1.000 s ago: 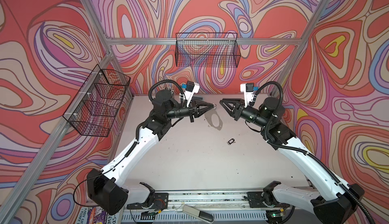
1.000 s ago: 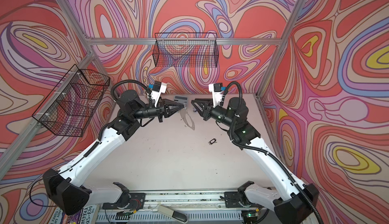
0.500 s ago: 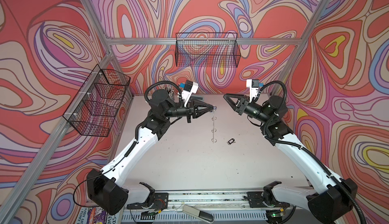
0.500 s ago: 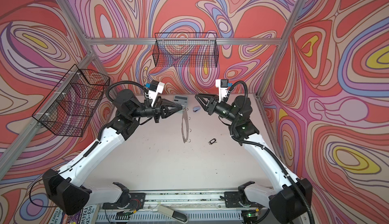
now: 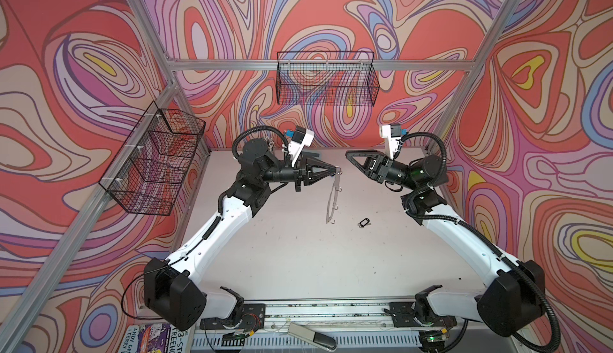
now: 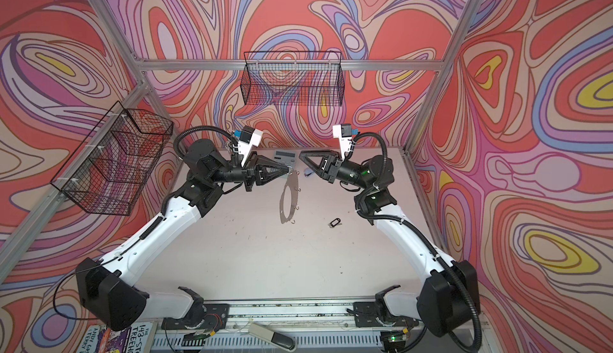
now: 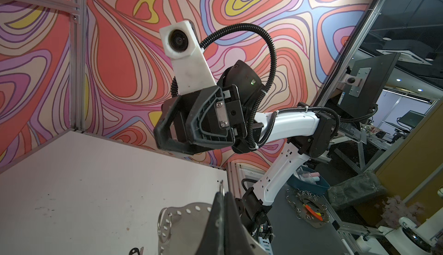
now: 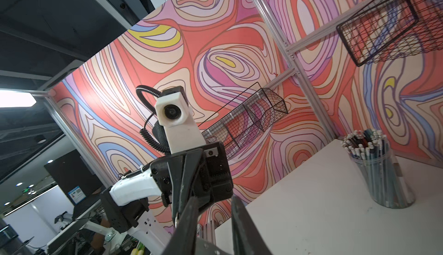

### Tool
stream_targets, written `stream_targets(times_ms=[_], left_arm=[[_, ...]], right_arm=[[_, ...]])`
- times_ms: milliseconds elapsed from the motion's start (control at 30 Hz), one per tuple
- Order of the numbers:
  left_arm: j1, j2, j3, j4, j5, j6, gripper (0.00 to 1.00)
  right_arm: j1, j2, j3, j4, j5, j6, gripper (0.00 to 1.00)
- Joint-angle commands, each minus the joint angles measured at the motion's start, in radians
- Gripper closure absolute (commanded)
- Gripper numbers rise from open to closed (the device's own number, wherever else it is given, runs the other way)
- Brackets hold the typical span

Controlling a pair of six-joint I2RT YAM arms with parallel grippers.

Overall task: Attach keys to a key ring
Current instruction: Pass the keyring.

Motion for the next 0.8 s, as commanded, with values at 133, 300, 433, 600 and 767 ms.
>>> stream_targets(times_ms=[133, 300, 433, 600, 767], left_arm=[[0.014, 0.002, 0.037, 0.02, 0.023, 0.028, 1.0], [0.016, 0.016, 0.048, 0.021, 0.028, 0.026, 1.0], [0.016, 0.029, 0.05, 0.052, 0.033, 0.004, 1.0], [0.016, 0.037, 0.056, 0.053, 0.035, 0.004, 1.0], [0.018, 0.037, 0.058, 0.052, 0.034, 0.007, 1.0]], right_arm=[[0.027, 0.033, -0.023, 0.17, -0.077, 0.149, 0.77], [0.037, 0.02, -0.028, 0.147, -0.085, 0.137, 0.77], [0.057, 0.02, -0.025, 0.119, -0.093, 0.123, 0.74], [0.065, 0.014, -0.027, 0.114, -0.095, 0.117, 0.75], [0.069, 0.013, -0.027, 0.143, -0.109, 0.143, 0.77]])
